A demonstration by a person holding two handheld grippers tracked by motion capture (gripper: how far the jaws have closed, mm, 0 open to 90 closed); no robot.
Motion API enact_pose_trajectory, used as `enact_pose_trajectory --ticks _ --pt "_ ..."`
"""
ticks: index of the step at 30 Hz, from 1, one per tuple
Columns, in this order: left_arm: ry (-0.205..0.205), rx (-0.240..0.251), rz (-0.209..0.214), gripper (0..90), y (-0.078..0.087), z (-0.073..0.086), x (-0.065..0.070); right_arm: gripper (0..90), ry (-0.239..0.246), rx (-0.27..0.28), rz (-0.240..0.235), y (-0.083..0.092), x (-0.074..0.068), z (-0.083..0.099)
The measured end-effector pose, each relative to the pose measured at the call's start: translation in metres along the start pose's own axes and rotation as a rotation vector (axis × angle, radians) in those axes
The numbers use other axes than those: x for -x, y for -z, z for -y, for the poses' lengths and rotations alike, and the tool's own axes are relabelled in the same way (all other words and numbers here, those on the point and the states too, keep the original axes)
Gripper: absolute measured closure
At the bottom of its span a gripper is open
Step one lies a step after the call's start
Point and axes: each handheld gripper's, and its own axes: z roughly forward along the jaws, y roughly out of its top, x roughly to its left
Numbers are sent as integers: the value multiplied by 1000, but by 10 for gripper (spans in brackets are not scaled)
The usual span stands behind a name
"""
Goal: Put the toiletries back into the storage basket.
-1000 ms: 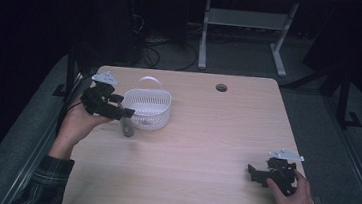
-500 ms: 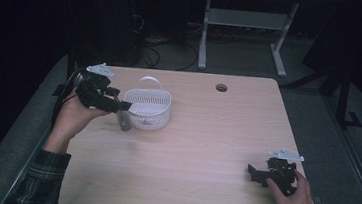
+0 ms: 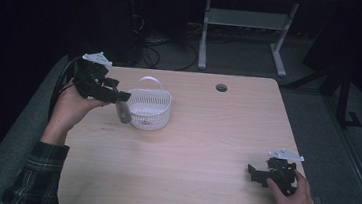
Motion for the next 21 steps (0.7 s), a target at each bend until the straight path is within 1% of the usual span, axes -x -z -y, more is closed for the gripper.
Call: enact_pose_trajectory --ticks 6,8,10,18,21 --pt "-9 14 -2 299 6 -12 -1 0 0 1 1 0 0 0" --pt "-6 19 -2 299 7 -15 -1 0 0 1 0 0 0 0" --pt "-11 21 -4 299 7 -18 -2 0 0 1 1 0 0 0" --pt "7 31 3 299 5 -26 -8 0 0 0 1 0 0 0" --pt "5 45 7 299 3 -30 -10 0 0 0 0 0 0 0"
